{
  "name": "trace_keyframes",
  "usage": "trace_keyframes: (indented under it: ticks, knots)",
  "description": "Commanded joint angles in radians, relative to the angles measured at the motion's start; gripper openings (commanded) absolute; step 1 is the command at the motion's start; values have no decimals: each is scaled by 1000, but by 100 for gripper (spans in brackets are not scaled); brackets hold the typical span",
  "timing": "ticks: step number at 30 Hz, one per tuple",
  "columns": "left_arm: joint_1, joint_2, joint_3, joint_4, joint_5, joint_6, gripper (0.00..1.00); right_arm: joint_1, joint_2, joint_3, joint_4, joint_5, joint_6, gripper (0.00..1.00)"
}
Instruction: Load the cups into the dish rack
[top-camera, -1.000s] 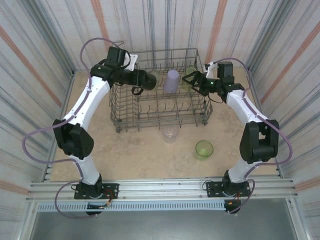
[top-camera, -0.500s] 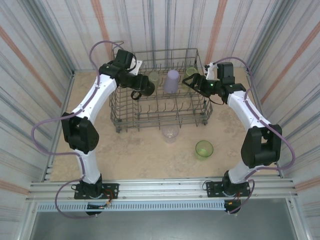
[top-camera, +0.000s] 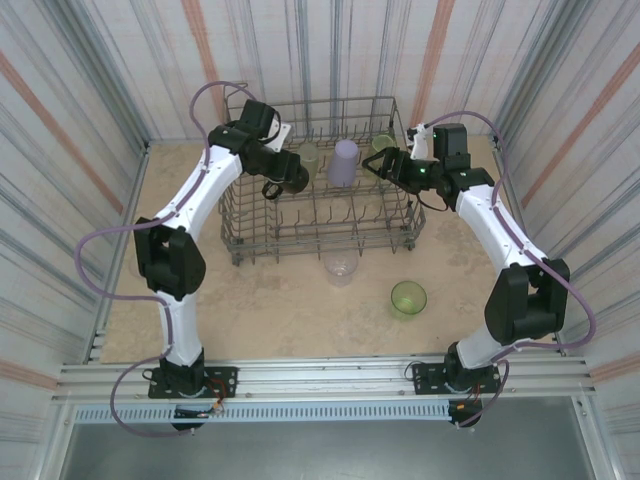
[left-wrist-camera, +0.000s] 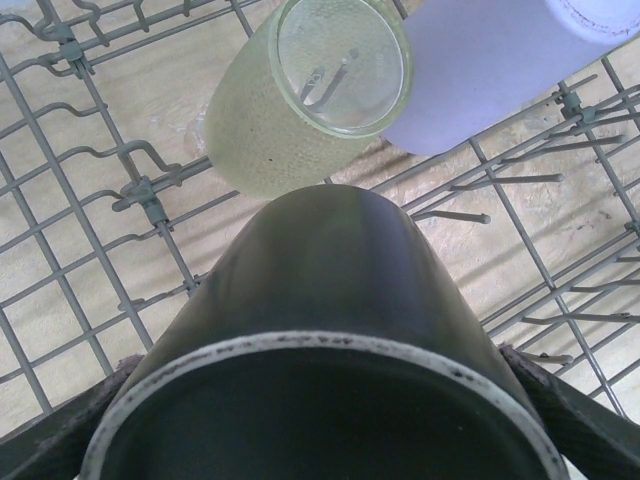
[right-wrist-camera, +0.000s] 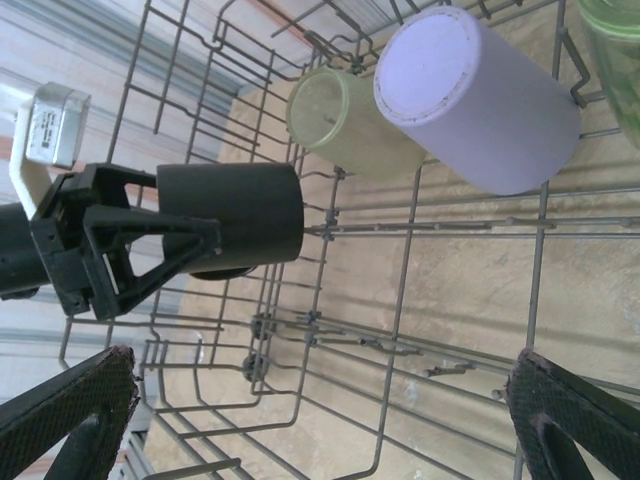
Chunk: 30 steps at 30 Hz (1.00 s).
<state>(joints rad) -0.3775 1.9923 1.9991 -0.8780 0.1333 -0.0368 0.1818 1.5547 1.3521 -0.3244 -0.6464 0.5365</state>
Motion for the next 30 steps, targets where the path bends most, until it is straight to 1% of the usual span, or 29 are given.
trace_keyframes:
  ticks: [1,8,17,30]
  knots:
    - [-5,6,56,4,-31,25,0,7,-30,7,-36,21,-38,99]
    - [-11,14,82,-18,-17,10,0,7,-26,7,-44,20,-45,99]
    - [-24,7,224,-124,-52,-2,0,7,-19,13,-41,14,-45,99]
    - [-24,40,158,-140,-84,28,0,9,-18,6,-44,10,-42,99]
